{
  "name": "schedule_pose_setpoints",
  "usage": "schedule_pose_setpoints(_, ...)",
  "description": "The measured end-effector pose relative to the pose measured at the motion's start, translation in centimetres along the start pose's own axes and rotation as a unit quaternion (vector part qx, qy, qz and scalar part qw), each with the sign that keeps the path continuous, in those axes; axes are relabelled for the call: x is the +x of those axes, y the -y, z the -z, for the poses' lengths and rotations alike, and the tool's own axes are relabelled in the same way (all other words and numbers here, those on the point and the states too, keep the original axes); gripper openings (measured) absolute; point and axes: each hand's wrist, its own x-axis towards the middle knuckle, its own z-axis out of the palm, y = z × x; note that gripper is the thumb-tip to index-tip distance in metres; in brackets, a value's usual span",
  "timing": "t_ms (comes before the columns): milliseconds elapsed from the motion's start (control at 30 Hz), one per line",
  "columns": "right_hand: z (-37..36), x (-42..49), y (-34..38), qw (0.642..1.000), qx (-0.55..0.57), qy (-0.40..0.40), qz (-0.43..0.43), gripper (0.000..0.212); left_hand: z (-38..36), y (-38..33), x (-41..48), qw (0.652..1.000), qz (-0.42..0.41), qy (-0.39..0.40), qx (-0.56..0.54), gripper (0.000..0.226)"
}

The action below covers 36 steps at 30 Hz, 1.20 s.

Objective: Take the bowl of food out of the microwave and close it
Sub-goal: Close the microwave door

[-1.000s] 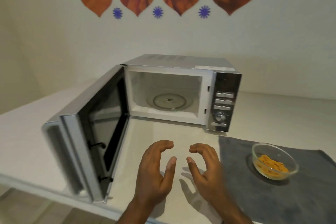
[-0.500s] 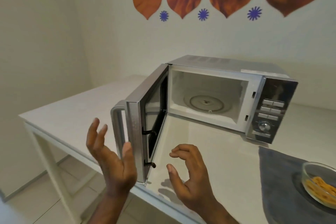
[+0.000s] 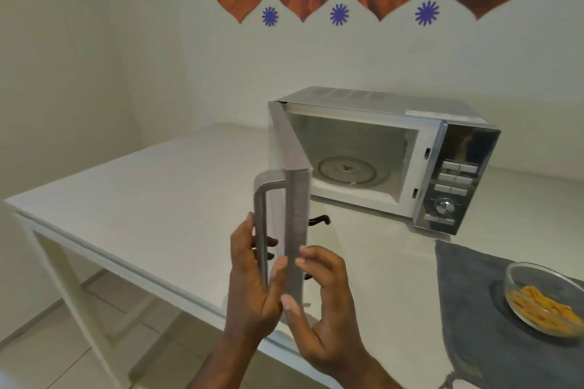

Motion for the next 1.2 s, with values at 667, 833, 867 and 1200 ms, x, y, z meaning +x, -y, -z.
schedule_pose_setpoints(667, 8.0, -0.9, -6.7, 0.964, -0.120, -0.040, -0.233, 0.045, -11.7, -0.9, 2.8, 0.977, -0.056, 0.203, -0.019, 0.056)
schedule_pose_setpoints(833, 8.9, 0.1, -8.5, 0.951, -0.124, -0.041, -0.280, 0.043, -14.2, -0.8, 4.1, 0.969, -0.077, 0.233, -0.024, 0.059)
schedule_pose_setpoints(867, 9.1, 0.4, -8.9, 0.949, -0.122, -0.045, -0.288, 0.043, -14.6, -0.6, 4.4, 0.968, -0.084, 0.237, -0.018, 0.059)
schedule_pose_setpoints(1200, 12.1, 2.6, -13.9, 0.937, -0.113, -0.059, -0.326, 0.030, -20.3, 1.4, 6.6, 0.963, -0.098, 0.251, -0.024, 0.065)
